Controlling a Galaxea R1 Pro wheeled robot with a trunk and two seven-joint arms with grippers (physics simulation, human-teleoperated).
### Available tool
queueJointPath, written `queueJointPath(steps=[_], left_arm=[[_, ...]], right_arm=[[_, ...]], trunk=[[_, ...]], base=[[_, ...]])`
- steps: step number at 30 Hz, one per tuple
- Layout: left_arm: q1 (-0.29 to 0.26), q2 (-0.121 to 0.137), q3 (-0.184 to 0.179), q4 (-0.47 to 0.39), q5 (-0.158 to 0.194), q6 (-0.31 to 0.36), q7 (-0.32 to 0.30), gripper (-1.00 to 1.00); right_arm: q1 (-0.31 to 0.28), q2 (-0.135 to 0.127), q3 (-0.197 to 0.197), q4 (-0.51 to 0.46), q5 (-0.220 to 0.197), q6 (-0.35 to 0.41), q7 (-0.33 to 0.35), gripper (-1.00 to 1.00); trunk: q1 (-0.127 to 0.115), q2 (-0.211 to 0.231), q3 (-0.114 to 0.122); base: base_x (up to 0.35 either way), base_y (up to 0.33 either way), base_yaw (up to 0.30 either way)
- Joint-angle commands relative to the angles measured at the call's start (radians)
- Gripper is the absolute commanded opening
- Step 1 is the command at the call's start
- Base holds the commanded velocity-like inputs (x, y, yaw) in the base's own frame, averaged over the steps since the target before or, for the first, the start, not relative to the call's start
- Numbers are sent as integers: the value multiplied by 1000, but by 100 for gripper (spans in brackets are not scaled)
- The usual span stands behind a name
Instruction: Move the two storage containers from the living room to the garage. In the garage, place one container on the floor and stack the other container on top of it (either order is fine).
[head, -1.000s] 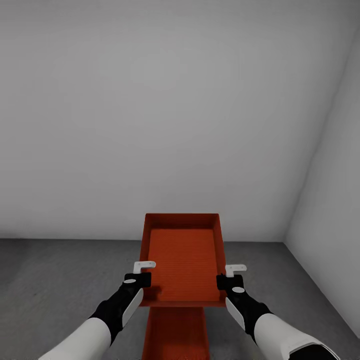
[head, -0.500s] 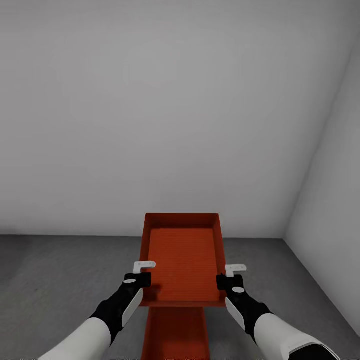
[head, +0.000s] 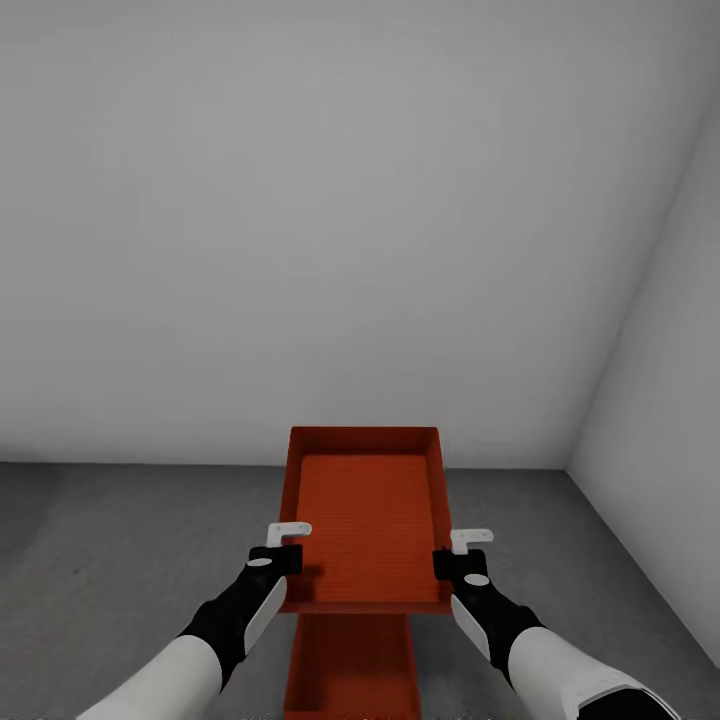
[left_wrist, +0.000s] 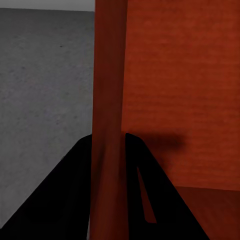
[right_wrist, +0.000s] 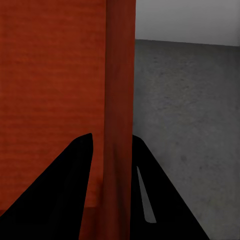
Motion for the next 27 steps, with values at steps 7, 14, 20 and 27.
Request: queueJointPath(steps=[7,14,20,27], left_arm=[[-1,0,12,-34,35,-57,31,-100],[-1,0,12,-34,35,-57,31,-100],[-1,0,12,-34,35,-57,31,-100],[-1,0,12,-33,35,-57,31,-100]], right_arm=[[0,13,-20,2,-14,-6,-1,-100],[0,12,-20,2,-14,-6,-1,-100],[0,12,-20,2,-14,-7,-1,-100],[0,12,-20,2,-14,-7,-1,-100]], trunk=[[0,-1,-13],[0,-1,-24],[0,-1,-34],[0,-1,-46]], base=[[0,0,0],[0,0,0],[0,0,0],[0,0,0]])
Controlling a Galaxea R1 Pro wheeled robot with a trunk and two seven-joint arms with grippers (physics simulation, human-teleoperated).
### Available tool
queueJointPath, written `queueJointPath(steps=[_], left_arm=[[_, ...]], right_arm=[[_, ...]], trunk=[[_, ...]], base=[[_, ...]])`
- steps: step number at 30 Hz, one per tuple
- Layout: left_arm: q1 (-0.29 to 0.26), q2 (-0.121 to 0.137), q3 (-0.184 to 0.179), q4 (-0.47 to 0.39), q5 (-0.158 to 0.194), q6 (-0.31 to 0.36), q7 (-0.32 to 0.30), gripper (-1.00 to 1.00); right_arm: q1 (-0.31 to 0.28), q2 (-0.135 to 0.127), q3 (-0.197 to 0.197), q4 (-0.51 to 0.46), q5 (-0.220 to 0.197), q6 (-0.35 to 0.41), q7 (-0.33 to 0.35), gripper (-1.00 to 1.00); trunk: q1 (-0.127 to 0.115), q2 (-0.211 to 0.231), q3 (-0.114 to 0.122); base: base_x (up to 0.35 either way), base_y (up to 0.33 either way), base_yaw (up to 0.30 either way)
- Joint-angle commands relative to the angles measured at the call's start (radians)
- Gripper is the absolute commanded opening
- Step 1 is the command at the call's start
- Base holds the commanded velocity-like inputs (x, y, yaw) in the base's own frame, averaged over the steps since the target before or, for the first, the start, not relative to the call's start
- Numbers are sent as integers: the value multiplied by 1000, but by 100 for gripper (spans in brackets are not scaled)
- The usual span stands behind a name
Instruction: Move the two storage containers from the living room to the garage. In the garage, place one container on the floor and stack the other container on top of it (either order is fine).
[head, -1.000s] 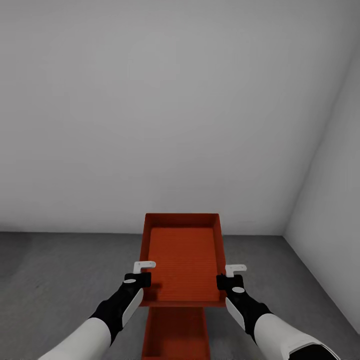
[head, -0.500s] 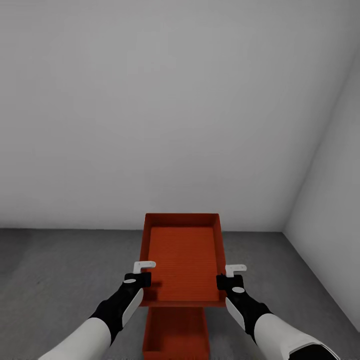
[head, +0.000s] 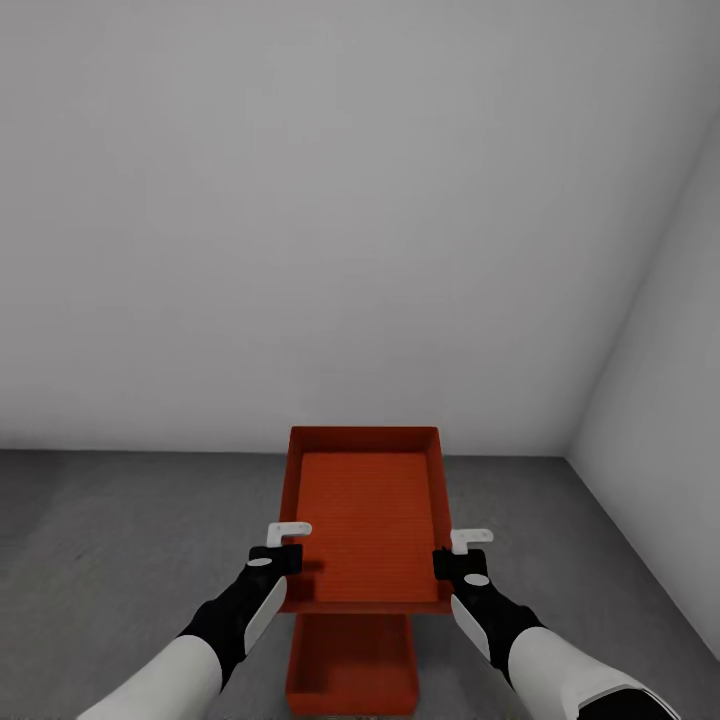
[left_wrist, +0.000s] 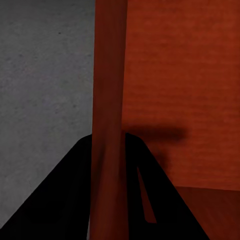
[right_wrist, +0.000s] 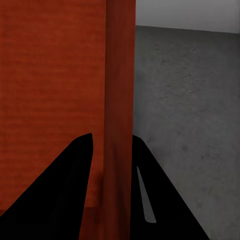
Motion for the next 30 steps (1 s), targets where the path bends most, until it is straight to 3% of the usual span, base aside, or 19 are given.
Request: queueJointPath(steps=[1,30], left_arm=[[-1,0,12,-33,35,-57,31,-100],[-1,0,12,-35,35,-57,31,-100]], right_arm=[[0,12,-20,2,-14,-7,-1,-100],[0,12,-19,2,-12,-12,-1,-100]], trunk=[[0,-1,-3],[0,-1,-50]], base=[[0,0,0],[0,0,0]])
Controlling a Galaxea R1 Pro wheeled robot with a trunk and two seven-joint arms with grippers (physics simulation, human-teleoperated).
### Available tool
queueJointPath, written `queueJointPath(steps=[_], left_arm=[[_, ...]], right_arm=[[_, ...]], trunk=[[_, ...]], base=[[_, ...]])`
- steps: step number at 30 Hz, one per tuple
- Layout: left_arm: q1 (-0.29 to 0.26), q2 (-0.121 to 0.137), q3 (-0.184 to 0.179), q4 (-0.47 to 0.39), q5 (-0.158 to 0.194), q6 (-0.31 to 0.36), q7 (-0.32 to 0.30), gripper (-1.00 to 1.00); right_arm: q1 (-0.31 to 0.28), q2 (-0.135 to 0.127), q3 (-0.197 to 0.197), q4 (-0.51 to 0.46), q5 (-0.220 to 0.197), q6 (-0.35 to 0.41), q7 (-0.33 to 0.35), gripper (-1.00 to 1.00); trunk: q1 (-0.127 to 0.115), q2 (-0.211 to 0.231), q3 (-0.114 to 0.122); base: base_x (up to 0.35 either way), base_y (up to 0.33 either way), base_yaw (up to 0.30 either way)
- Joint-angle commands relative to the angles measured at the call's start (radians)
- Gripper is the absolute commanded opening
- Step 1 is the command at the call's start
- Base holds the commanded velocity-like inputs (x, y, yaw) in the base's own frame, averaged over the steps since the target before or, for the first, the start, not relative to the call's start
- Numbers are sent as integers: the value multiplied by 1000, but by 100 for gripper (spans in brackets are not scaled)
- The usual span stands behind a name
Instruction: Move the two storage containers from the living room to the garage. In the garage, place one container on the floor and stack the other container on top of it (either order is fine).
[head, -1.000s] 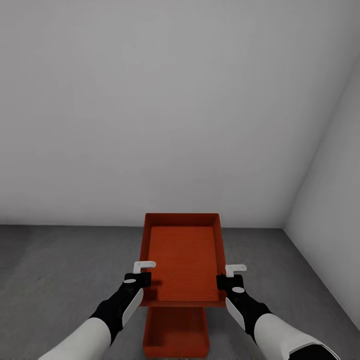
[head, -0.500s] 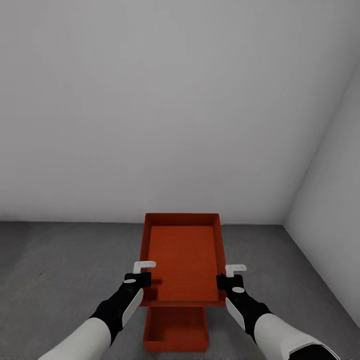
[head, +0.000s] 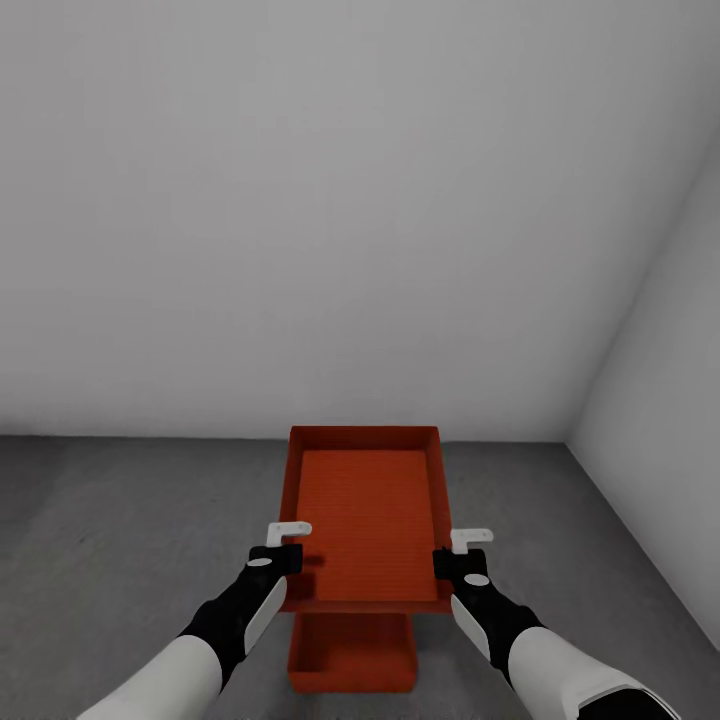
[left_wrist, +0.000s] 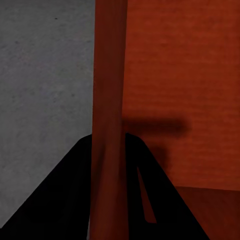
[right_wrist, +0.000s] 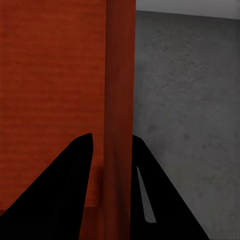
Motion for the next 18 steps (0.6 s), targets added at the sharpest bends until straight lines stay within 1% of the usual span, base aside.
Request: queueJointPath(steps=[1,18], left_arm=[[-1,0,12,-36,36,-52,32,-100],[-1,0,11,-37,36,-52,32,-100]], right_arm=[[0,12,-17,2,-15,-7,-1,-100],[0,12,-17,2,-15,-5,0,-100]], trunk=[[0,-1,-3],[0,-1,-31]], base=[[0,0,0],[0,0,0]])
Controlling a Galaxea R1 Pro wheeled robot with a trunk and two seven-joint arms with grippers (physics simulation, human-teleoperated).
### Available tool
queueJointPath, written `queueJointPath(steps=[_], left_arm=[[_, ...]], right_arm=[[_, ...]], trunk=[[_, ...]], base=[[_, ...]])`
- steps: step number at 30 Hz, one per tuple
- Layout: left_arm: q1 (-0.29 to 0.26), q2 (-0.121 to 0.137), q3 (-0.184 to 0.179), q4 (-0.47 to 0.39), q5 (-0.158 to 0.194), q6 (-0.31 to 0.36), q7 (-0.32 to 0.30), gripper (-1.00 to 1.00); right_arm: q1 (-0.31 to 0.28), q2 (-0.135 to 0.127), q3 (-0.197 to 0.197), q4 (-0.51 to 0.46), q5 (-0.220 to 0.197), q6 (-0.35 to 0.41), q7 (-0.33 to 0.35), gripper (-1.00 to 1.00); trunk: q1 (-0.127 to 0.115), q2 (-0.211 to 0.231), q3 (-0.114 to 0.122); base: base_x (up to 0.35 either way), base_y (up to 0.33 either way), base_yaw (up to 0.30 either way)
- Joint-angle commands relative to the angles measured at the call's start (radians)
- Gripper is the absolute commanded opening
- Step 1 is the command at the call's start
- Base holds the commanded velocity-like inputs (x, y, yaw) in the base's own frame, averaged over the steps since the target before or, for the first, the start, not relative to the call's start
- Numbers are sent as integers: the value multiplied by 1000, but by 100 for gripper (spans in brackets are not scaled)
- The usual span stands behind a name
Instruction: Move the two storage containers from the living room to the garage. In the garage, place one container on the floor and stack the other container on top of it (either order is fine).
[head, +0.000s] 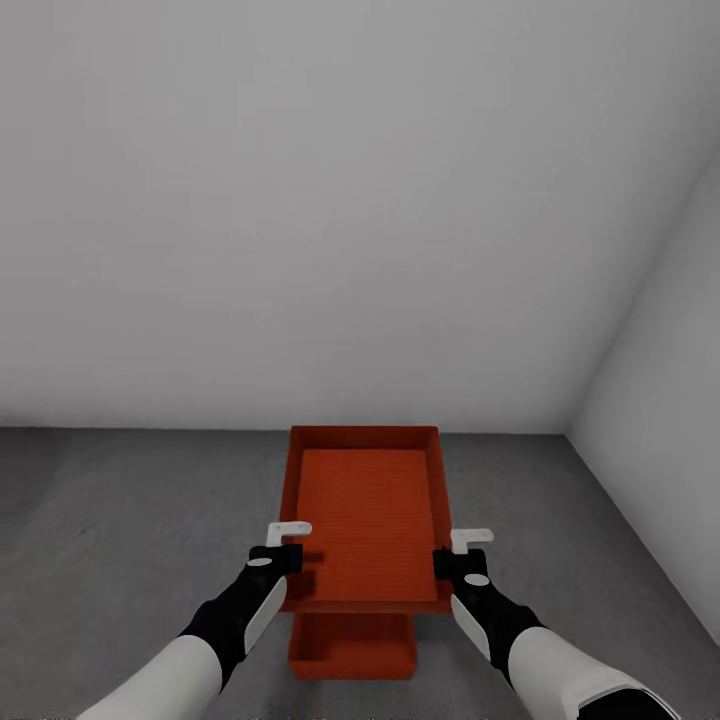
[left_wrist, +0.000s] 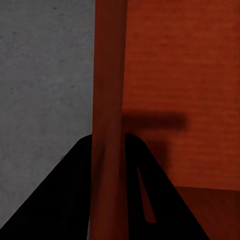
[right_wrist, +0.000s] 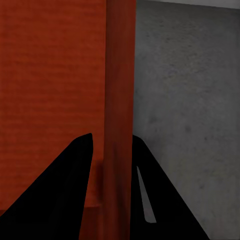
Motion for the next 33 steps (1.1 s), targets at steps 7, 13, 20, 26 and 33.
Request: queueJointPath(steps=[7,13,20,26,33], left_arm=[[-1,0,11,-36,37,-55,31,-100],[-1,0,11,-36,36,-55,31,-100],[-1,0,11,-37,37,-55,31,-100],[-1,0,11,-37,38,-55,30,-100],[-1,0,10,-37,38,-55,29,-100]], right_arm=[[0,12,-15,1,-15,-6,-1,-100],[0,12,-15,1,-15,-6,-1,-100],[0,12,-15,1,-15,-7,-3,-100],[0,12,-15,1,-15,-8,-3,-100],[0,11,-15,1,-15,-8,-3,-100]], trunk=[[0,-1,-13],[0,-1,-23],[0,-1,-34],[0,-1,-44],[0,-1,-55]], base=[[0,0,0],[0,0,0],[0,0,0],[0,0,0],[0,0,0]])
